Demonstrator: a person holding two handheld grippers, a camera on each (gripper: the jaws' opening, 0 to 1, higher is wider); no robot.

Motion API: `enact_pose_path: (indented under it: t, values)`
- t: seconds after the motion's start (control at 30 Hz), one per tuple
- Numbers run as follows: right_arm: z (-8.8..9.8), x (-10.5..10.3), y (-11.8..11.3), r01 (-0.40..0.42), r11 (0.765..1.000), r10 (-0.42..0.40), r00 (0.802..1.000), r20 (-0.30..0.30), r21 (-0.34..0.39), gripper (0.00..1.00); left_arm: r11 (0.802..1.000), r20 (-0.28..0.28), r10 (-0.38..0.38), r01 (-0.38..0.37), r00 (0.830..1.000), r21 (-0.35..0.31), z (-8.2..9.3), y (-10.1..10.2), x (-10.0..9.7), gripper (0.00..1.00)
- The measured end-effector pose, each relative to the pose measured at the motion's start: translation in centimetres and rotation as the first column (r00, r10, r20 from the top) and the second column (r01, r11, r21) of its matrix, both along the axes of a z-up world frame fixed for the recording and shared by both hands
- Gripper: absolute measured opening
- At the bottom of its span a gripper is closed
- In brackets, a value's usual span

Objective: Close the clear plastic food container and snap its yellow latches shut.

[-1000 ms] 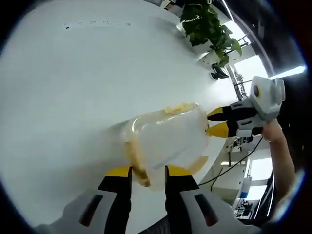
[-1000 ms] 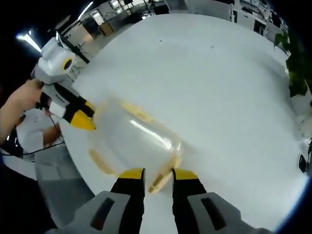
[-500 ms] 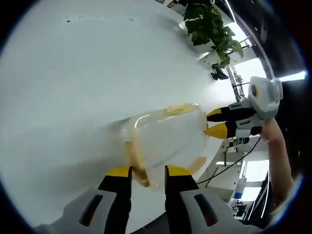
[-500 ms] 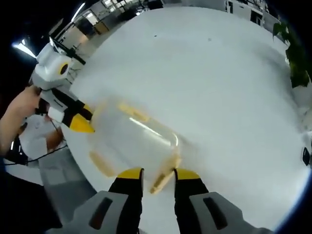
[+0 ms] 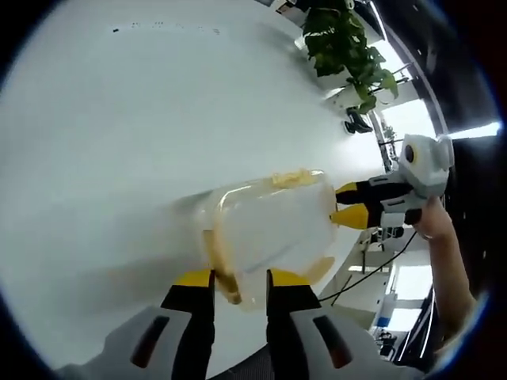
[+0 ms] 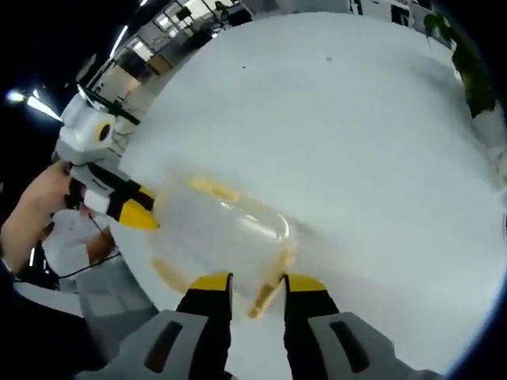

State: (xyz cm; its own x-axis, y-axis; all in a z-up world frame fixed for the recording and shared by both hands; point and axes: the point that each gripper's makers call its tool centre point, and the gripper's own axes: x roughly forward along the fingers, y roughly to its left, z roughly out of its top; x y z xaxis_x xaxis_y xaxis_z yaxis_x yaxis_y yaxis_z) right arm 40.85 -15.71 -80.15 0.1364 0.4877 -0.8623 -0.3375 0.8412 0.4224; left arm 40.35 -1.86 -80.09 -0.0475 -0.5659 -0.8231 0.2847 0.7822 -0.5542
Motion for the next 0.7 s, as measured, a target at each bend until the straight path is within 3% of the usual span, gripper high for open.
enact_pose_path:
  t: [0.07,0.17,0.3,0.4,0.47,0.5,0.57,0.7]
  values:
    - [0.3,0.0,0.2,-0.015,1.000,0.016,1.000,0.018,-0.026,0.25,1.000,0.022,-0.021,0.021,1.000,0.005,0.5,-0.5,-0.4,0.21]
    - [0.3,0.1,0.1,0.013,1.000,-0.012,1.000,0.010,-0.016,0.25,1.000,0.013,-0.012,0.012,1.000,-0.004,-0.1,0.4,0.8,0.21]
    - [0.5,0.2,0.4,0.000,1.000,0.000,1.000,0.021,-0.019,0.24,0.999,0.028,-0.032,0.031,0.999,0.014,-0.2,0.5,0.4,0.22]
    - [0.5,0.3,0.7,-0.009,0.999,0.009,1.000,0.018,-0.038,0.24,1.000,-0.011,-0.029,0.029,1.000,0.006,0.0,0.6,-0.3,0.22]
    - [0.6,0.2,0.8,-0.015,0.998,0.016,1.000,0.014,-0.056,0.24,1.000,0.001,-0.028,0.028,1.000,0.014,0.3,0.5,-1.3,0.22]
    - [0.7,0.2,0.9,-0.015,0.998,0.016,1.000,0.010,-0.065,0.24,1.000,-0.049,-0.028,0.028,0.998,-0.001,0.5,0.5,-1.4,0.22]
    - [0.6,0.2,0.9,-0.020,0.997,0.021,1.000,0.014,-0.073,0.24,1.000,-0.037,-0.029,0.030,0.999,0.010,0.1,1.0,-0.4,0.23]
    - [0.6,-0.1,1.1,-0.018,0.997,0.019,1.000,0.018,-0.072,0.24,1.000,-0.051,-0.023,0.024,0.998,0.005,0.4,1.2,-1.5,0.23]
